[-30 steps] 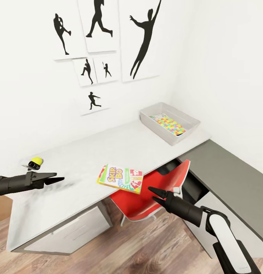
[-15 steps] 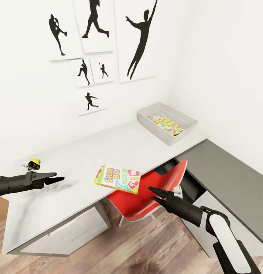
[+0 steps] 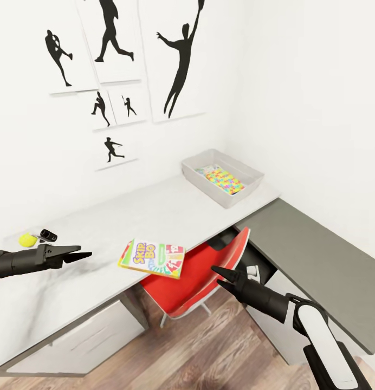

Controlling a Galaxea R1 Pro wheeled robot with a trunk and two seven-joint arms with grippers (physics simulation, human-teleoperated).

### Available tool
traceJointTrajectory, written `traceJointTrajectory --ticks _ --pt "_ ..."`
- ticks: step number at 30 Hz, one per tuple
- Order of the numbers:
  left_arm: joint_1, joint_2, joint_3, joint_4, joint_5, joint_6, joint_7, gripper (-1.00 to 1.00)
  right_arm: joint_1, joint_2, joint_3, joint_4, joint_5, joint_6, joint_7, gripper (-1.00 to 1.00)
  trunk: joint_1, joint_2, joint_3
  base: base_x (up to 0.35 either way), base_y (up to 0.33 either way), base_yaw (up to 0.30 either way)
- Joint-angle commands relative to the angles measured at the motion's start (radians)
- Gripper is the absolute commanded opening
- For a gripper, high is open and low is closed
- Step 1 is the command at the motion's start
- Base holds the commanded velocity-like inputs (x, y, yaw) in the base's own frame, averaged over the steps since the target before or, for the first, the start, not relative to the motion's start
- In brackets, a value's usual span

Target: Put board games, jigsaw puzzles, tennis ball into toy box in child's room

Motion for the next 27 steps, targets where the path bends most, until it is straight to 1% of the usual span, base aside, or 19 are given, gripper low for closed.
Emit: traceJointTrajectory --ticks 1,14,22,27 --pt "0.0 0.0 -0.001 0.0 0.0 0.011 -0.003 1.0 -0.001 -0.001 0.0 0.0 0.01 0.002 0.009 1.0 0.001 -0.002 0.0 0.0 -0.004 -0.005" --pt "0.0 0.0 -0.002 0.001 0.001 0.011 -0.003 1.0 -0.001 0.001 0.002 0.0 0.011 0.002 0.009 1.0 0.001 -0.002 0.022 0.0 -0.009 -0.001" --pt "-0.001 0.0 -0.001 0.0 0.001 0.011 -0.003 1.0 -0.001 0.001 0.002 -0.001 0.011 0.001 0.009 1.0 0.001 -0.002 0.035 -0.051 -0.211 0.0" --pt "-0.001 0.0 -0.001 -0.001 0.002 0.011 -0.003 1.0 -0.001 0.001 0.002 -0.002 0.011 0.001 0.009 1.0 0.001 -0.002 0.043 -0.012 -0.073 0.0"
